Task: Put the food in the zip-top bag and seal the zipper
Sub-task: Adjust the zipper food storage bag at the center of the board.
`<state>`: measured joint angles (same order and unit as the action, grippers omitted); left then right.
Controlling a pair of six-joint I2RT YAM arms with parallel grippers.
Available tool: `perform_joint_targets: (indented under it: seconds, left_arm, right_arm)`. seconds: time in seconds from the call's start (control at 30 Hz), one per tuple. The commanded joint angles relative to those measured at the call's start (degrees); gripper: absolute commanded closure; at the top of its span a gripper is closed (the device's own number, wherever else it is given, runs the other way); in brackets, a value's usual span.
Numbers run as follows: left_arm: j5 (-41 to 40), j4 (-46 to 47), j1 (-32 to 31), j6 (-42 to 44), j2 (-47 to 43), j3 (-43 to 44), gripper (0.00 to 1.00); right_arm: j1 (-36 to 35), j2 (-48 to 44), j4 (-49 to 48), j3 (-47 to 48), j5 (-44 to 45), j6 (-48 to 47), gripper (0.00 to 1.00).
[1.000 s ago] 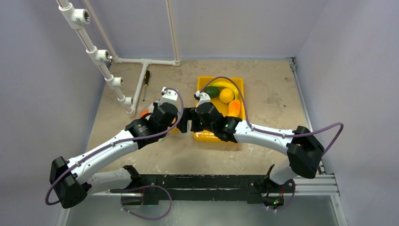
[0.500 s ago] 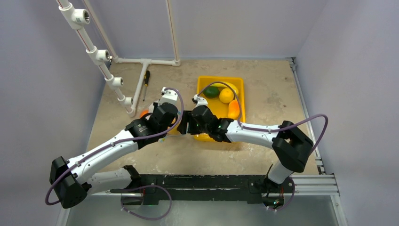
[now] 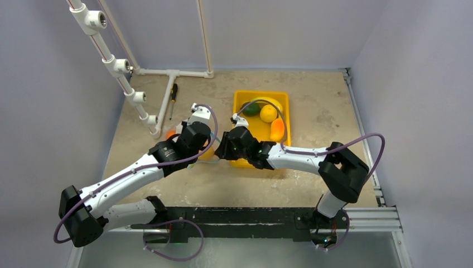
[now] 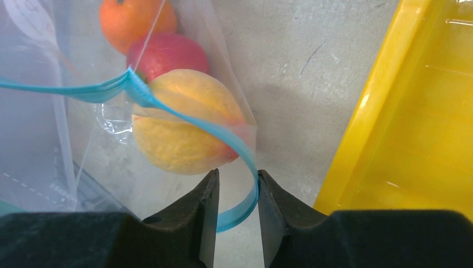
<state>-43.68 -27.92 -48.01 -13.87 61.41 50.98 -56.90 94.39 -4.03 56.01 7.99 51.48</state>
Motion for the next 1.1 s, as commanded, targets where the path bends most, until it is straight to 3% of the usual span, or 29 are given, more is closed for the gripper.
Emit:
perform_joint_targets:
  seconds: [0.0,0.07,0.17,0.57,1.07]
  left_arm:
    - [-0.18,0.94,0.25,0.47,-0.01,0.64,1.00]
    - [-0.20,0.96,0.28,0.52,0.12,0.64,1.00]
    - [-0.35,0.92,0.28,0.42,0.12,0.60,1.00]
    - [-1.54,1.68,0.28,0.23,-4.26,0.51,1.00]
    - [-0.65,-12.30,0.28,-4.67,-8.38,13.65,1.00]
  right_arm:
    - [0.54,0.40,-3.87,-1.29,0.71,1.59,0.71]
    - [0.71,0.51,-4.89,-1.76,0.76,1.80,0.79]
    - [0.93,-0.02,-5.10,-1.78,1.08,1.87,1.00]
    - [0.92,-8.95,-3.39,2.05,2.98,-4.57,1.00]
    - [0.94,-11.21,7.79,19.28,1.31,-17.20,1.00]
